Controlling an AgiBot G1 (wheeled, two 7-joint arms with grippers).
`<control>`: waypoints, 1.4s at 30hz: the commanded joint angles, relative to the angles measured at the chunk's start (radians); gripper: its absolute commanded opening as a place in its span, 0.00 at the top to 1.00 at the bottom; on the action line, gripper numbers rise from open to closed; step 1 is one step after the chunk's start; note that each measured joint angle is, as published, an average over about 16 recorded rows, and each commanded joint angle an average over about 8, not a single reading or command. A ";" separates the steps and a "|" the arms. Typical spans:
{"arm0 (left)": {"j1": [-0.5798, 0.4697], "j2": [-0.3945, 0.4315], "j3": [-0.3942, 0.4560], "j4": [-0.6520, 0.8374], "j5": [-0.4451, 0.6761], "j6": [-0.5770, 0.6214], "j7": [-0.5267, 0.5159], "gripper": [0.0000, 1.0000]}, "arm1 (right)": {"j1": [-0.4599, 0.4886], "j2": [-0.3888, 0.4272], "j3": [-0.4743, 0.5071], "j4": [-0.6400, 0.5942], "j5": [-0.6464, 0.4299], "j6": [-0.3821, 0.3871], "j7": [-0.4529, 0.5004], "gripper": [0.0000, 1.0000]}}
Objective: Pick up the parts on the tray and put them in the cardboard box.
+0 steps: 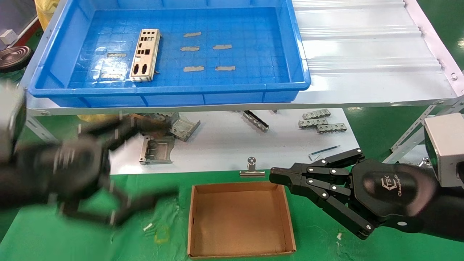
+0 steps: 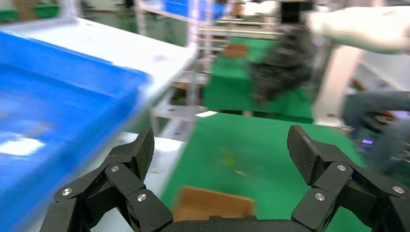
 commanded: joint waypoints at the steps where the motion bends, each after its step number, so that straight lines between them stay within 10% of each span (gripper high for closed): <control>1: -0.052 0.018 0.011 0.020 0.026 -0.025 -0.028 0.00 | 0.000 0.000 0.000 0.000 0.000 0.000 0.000 1.00; 21: -0.697 0.325 0.292 0.684 0.613 -0.207 -0.180 0.00 | 0.000 0.000 0.000 0.000 0.000 0.000 0.000 1.00; 30: -0.760 0.369 0.317 0.846 0.661 -0.233 -0.246 0.00 | 0.000 0.000 0.000 0.000 0.000 0.000 0.000 0.00; 42: -0.795 0.404 0.334 0.959 0.692 -0.271 -0.253 0.02 | 0.000 0.000 0.000 0.000 0.000 0.000 0.000 0.00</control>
